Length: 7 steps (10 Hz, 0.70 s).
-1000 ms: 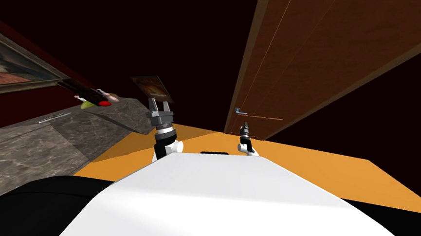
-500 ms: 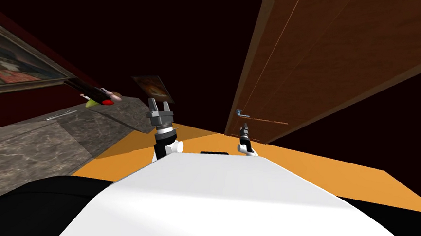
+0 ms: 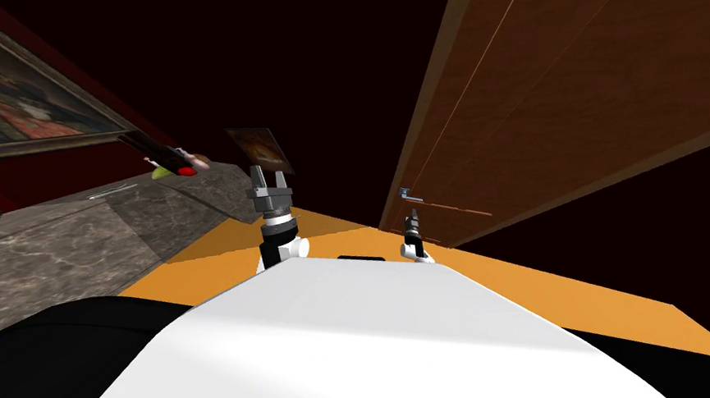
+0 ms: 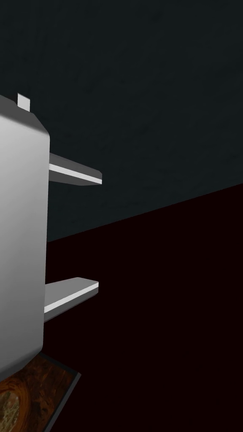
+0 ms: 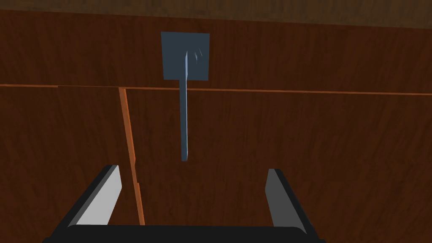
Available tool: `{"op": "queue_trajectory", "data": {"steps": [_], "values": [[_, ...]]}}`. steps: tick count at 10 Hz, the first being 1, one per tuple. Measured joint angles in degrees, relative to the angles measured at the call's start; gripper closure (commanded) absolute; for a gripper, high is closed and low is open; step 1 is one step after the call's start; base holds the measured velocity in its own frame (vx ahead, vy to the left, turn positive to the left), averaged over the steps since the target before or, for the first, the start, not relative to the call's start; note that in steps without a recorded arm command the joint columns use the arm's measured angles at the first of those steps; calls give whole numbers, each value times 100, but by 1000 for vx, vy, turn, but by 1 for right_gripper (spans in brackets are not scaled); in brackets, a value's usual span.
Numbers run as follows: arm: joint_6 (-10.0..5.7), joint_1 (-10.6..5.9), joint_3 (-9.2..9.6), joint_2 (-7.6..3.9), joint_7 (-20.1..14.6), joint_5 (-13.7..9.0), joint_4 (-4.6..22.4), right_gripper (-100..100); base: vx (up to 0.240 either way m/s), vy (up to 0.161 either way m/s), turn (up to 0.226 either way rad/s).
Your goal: Pull the door open
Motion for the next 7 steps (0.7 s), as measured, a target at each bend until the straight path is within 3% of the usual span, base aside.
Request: {"op": "queue_trajectory", "data": {"steps": [4,5,7], "values": [[-78,-127,-24,1,43,-47,319,-100,72,-24,67],[-149,-135,-44,-75,-26,-66,453,-100,189,25,126],[-176,3,-74,-245,-193,-100,404,-100,206,19,138]]}}
